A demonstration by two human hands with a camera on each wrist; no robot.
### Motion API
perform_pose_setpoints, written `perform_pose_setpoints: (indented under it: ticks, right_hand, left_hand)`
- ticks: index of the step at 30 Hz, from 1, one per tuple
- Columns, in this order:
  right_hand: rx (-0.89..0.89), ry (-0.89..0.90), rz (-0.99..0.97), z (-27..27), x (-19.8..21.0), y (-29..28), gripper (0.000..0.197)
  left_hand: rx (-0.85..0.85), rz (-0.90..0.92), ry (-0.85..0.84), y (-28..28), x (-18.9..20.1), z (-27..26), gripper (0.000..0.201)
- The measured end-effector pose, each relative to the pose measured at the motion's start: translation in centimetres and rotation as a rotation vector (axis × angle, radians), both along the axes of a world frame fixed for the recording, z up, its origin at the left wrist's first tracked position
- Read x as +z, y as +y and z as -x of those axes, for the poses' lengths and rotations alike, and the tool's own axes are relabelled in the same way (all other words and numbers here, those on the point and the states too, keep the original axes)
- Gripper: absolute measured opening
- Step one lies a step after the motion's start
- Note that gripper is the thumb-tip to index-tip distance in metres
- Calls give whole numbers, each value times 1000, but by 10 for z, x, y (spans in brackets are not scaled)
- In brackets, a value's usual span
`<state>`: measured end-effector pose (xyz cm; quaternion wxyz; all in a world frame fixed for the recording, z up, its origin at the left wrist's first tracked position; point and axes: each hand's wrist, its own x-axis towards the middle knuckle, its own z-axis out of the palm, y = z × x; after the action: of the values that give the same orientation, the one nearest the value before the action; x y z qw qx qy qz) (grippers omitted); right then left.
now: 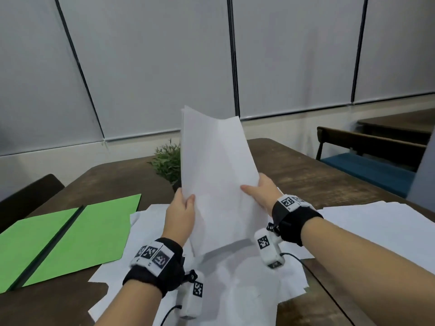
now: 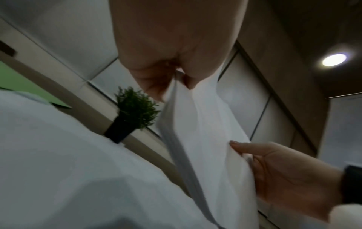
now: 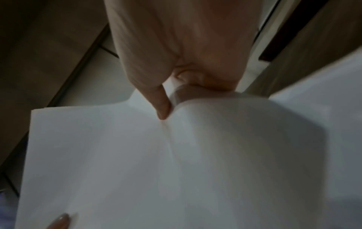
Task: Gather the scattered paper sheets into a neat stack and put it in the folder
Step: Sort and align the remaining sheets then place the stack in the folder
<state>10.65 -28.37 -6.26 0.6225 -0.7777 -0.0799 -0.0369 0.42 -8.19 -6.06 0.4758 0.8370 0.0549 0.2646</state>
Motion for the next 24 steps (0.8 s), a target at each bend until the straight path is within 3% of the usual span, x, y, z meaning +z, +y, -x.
perform_pose_setpoints:
  ticks: [4,8,12,14,16,20,22,24]
  right_hand:
    - [-140,87,301,15,28,-80,41]
    - [-295,315,567,35,23,-177,59]
    - [-411,470,831,65,10,-256,58]
    - [-391,532,925,84,4,-281,46]
    - [-330,603,1025,93,-5,-304,51]
    - [-356,786,890,81,-24,-351,58]
    - [-326,831,898,89,-24,-353,45]
    - [-380,835,854,89,-27,-353,52]
  left_hand:
    - [-139,49,173,-73,9,-10,26]
    - [-318,213,400,-169,-21,-15,35]
    - [-449,87,515,-258,-53,-7,41]
    - [-499,24,586,-288,-65,-1,45]
    - [-531,45,650,-307,-74,4,52]
    - [-596,270,707,-328,-93,1,66]
    - [-623,292,691,-331,-91,6,60]
    - [-626,314,680,-332,-86,12,54]
